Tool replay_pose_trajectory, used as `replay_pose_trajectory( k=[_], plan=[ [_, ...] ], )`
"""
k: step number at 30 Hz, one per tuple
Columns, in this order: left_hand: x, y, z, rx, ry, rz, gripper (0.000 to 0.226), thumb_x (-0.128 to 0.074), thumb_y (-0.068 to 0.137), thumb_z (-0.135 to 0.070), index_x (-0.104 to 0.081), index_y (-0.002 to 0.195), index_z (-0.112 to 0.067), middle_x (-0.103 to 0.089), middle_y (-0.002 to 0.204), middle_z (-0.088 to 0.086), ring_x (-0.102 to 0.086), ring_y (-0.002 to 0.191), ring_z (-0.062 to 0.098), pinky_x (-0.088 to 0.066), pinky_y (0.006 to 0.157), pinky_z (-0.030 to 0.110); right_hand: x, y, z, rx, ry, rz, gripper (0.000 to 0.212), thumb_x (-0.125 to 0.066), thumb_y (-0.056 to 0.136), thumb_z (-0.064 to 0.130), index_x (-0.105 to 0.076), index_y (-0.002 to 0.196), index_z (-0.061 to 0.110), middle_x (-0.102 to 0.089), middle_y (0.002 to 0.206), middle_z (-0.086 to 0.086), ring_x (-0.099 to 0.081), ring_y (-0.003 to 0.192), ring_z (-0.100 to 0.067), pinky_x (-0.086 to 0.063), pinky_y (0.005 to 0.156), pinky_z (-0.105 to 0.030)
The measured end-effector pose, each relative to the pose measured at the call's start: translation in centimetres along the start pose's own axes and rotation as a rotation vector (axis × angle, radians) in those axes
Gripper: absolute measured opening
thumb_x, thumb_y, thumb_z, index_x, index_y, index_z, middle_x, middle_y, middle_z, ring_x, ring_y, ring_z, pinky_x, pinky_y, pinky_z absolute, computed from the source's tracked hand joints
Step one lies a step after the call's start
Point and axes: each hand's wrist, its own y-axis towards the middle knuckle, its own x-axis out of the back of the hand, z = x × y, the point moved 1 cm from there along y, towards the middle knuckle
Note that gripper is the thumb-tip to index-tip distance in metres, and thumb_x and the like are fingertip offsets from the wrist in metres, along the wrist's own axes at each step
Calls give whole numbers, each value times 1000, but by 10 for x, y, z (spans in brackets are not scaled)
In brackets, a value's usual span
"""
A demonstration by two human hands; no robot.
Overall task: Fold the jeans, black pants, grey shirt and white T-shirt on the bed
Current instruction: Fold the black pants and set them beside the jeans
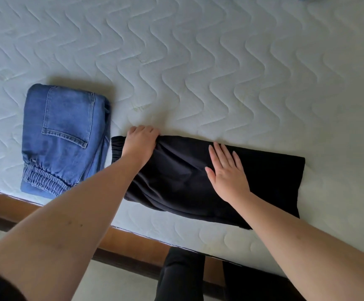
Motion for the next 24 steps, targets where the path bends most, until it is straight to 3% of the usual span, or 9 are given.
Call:
replay_pose_trajectory(
  k=[4, 7, 9, 14, 19, 24],
  plan=[
    [-7, -2, 22, 40, 53, -17, 25, -53, 91, -6, -61, 114, -13, -61, 107, 7, -54, 100, 30, -36, 93, 38, -9, -23, -21, -60, -44, 20, 67, -15, 101, 54, -4, 156, 18, -1, 164, -4, -5, 151, -20, -13, 121, -45],
    [-12, -9, 29, 101, 28, -76, 26, -54, 92, -7, -63, 116, -12, -61, 111, 9, -54, 102, 32, -35, 95, 41, -8, -39, -30, -98, -42, 51, 67, -13, 100, 55, -8, 156, 18, -4, 164, -8, -9, 150, -24, -16, 120, -47],
    [-13, -13, 22, 118, -3, -132, 35, -55, 88, -5, -61, 122, -13, -57, 124, 11, -50, 114, 34, -33, 101, 44, -5, -44, -32, -108, -30, 67, 68, -11, 100, 56, -9, 156, 19, -5, 163, -8, -9, 150, -24, -16, 120, -48],
    [-18, -31, -35, -119, -19, -104, 68, -47, 86, -18, -28, 151, -19, -27, 158, 8, -21, 147, 27, -15, 120, 45, 5, -45, -35, -112, -18, 91, 66, 4, 99, 55, -8, 156, 23, -6, 164, -4, -7, 151, -22, -13, 121, -47],
    [-40, -46, -130, -451, -34, -47, 59, -30, 101, -41, -12, 156, -30, -12, 163, 1, -8, 151, 22, -8, 122, 44, 3, -63, -51, -192, 0, 123, 67, 7, 97, 57, -1, 156, 24, 2, 164, -4, 0, 151, -22, -8, 122, -47],
    [-68, -58, -176, -444, 31, 56, 61, -10, 102, -54, 10, 155, -31, 12, 164, 1, 19, 148, 21, 8, 121, 47, 1, -96, -88, -383, 52, 124, 63, -2, 98, 54, 0, 155, 28, 3, 164, 0, 1, 151, -20, -3, 121, -45]
  ],
)
